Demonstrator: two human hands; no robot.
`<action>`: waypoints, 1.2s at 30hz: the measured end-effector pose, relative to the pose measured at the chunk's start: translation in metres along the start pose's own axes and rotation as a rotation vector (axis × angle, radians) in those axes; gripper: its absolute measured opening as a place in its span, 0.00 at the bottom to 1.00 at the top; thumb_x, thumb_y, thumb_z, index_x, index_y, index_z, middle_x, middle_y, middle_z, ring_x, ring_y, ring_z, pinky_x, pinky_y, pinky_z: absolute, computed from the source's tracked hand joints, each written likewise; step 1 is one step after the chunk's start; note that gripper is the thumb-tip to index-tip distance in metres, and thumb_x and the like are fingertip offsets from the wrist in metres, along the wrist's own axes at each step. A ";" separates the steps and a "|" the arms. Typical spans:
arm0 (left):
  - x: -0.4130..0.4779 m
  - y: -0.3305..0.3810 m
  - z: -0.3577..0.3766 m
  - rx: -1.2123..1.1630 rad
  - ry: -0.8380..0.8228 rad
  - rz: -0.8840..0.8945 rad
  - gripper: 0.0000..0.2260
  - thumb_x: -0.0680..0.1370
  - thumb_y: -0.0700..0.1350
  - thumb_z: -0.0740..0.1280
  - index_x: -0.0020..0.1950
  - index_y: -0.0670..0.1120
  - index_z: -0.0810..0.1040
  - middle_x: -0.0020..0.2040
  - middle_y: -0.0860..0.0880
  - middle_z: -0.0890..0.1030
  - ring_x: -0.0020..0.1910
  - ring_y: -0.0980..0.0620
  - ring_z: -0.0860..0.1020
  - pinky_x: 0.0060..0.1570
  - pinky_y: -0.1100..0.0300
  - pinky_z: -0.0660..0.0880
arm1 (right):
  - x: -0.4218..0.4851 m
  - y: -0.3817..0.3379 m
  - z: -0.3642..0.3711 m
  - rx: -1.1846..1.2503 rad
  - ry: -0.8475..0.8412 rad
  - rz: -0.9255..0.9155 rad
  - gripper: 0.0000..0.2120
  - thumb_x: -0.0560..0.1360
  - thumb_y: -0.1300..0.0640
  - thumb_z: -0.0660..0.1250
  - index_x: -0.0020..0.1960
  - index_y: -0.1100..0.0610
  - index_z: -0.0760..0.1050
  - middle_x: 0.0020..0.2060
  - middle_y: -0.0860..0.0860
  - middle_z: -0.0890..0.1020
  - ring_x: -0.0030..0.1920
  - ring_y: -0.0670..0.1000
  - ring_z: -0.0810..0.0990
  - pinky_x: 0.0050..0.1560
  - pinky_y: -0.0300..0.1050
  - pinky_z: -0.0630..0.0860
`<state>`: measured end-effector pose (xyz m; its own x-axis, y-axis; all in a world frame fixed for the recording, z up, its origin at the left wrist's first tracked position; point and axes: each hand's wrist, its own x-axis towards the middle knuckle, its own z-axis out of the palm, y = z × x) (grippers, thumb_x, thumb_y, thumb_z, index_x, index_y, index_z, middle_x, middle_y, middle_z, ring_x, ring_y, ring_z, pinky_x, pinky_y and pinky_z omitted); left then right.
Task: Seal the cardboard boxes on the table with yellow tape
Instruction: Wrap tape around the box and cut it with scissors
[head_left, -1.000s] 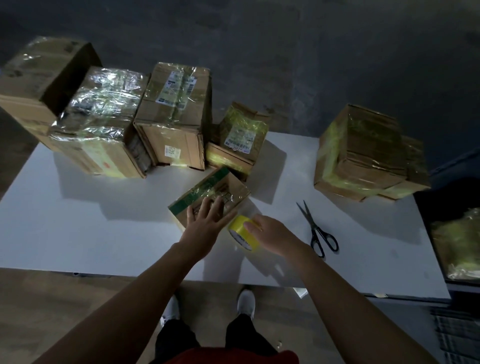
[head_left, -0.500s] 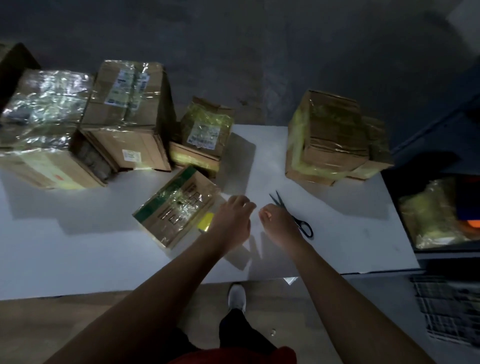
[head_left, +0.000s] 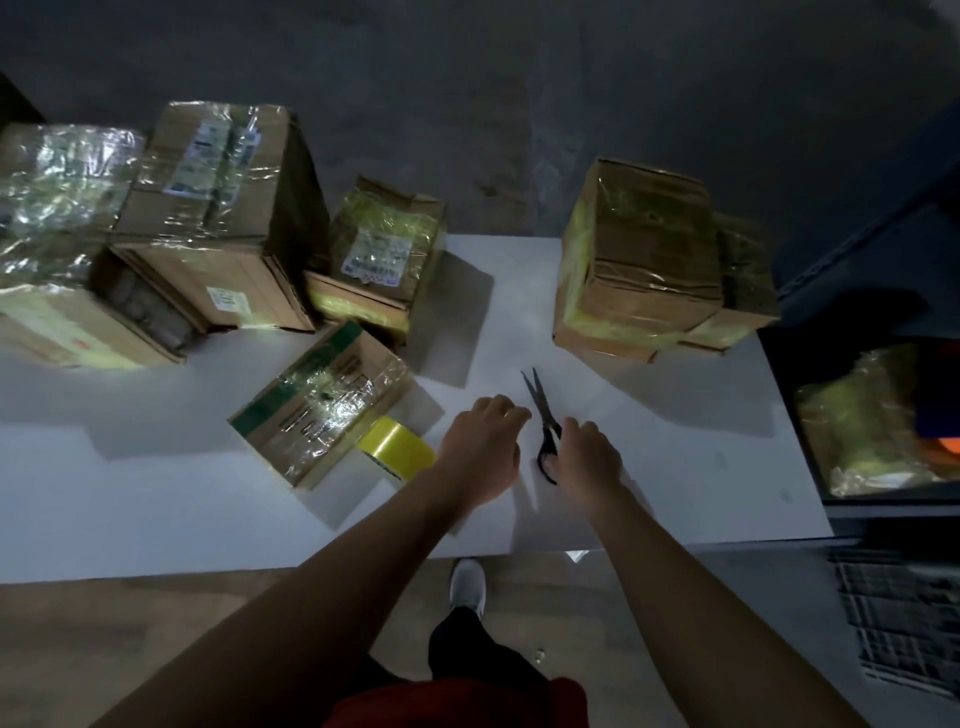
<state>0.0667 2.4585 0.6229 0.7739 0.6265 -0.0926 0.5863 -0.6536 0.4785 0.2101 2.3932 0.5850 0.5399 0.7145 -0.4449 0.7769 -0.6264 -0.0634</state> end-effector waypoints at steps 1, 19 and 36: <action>-0.002 -0.002 -0.001 -0.011 0.035 -0.015 0.20 0.78 0.38 0.60 0.70 0.46 0.71 0.66 0.45 0.73 0.63 0.47 0.71 0.58 0.53 0.72 | 0.002 -0.002 -0.002 0.033 -0.025 0.002 0.15 0.79 0.52 0.62 0.62 0.59 0.69 0.56 0.58 0.75 0.57 0.59 0.75 0.50 0.48 0.71; -0.082 -0.080 -0.017 -1.173 0.637 -1.144 0.13 0.76 0.51 0.66 0.54 0.48 0.66 0.50 0.40 0.79 0.46 0.41 0.81 0.43 0.42 0.81 | 0.008 -0.130 -0.038 0.651 -0.550 -0.483 0.12 0.76 0.61 0.69 0.57 0.55 0.71 0.49 0.53 0.80 0.46 0.49 0.80 0.36 0.40 0.77; -0.116 -0.148 -0.052 -1.037 0.429 -0.933 0.12 0.76 0.39 0.70 0.58 0.37 0.80 0.47 0.45 0.80 0.41 0.55 0.76 0.37 0.64 0.71 | 0.009 -0.130 -0.055 0.444 -0.674 -0.517 0.14 0.75 0.57 0.70 0.60 0.54 0.74 0.38 0.53 0.81 0.38 0.49 0.77 0.35 0.40 0.71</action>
<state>-0.1226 2.5045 0.6084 -0.0216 0.8399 -0.5422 0.2491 0.5298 0.8107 0.1314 2.4982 0.6383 -0.2433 0.6932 -0.6784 0.5980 -0.4435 -0.6676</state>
